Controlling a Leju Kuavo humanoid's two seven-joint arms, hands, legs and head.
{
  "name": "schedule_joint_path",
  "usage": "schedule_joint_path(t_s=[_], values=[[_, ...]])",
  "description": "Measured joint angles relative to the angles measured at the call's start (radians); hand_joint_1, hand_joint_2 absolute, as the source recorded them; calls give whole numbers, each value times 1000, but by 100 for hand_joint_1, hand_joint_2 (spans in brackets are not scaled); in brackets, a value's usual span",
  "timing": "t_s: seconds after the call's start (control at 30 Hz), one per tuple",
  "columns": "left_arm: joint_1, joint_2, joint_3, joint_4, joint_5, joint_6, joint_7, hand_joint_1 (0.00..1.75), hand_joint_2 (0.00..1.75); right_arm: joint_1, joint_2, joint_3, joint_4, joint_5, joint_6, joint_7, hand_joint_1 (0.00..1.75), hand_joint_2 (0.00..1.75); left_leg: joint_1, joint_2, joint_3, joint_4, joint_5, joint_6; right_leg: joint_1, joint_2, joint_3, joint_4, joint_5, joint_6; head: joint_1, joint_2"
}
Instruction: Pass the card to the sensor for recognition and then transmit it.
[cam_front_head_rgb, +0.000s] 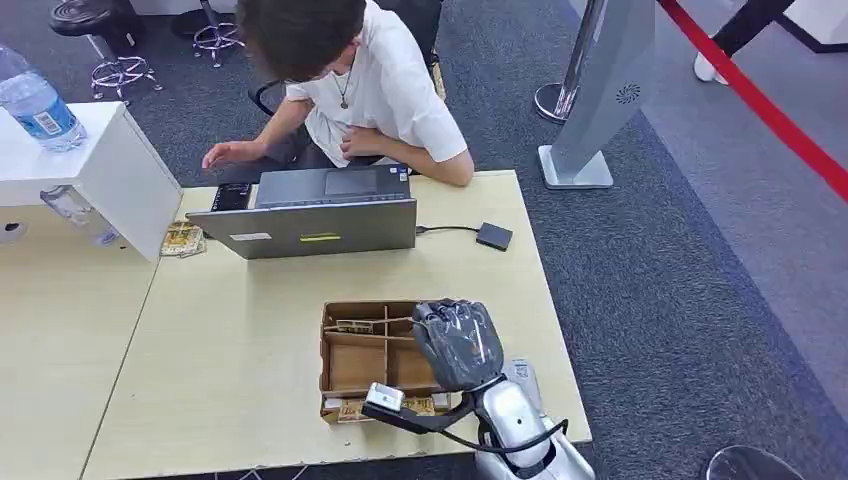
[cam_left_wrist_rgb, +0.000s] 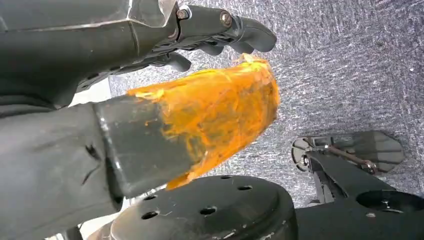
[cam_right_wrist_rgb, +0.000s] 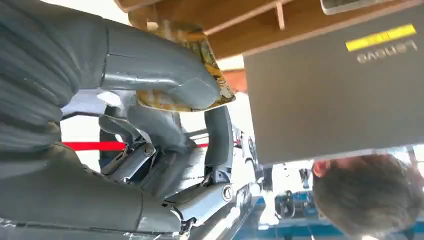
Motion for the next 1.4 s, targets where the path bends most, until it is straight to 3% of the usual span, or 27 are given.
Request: schedule_joint_path(t_s=[0.63, 1.4], values=[[0, 0, 0, 0, 2, 4, 0, 0, 0, 45, -14, 6, -190, 24, -25, -42, 175, 175, 0, 0, 0, 0, 0, 0, 0, 0, 0, 0, 0, 0, 0, 0], [-1, 0, -2, 0, -29, 2, -3, 0, 0, -152, 26, 17, -47, -25, -24, -14, 175, 175, 0, 0, 0, 0, 2, 0, 0, 0, 0, 0, 2, 1, 0, 0]])
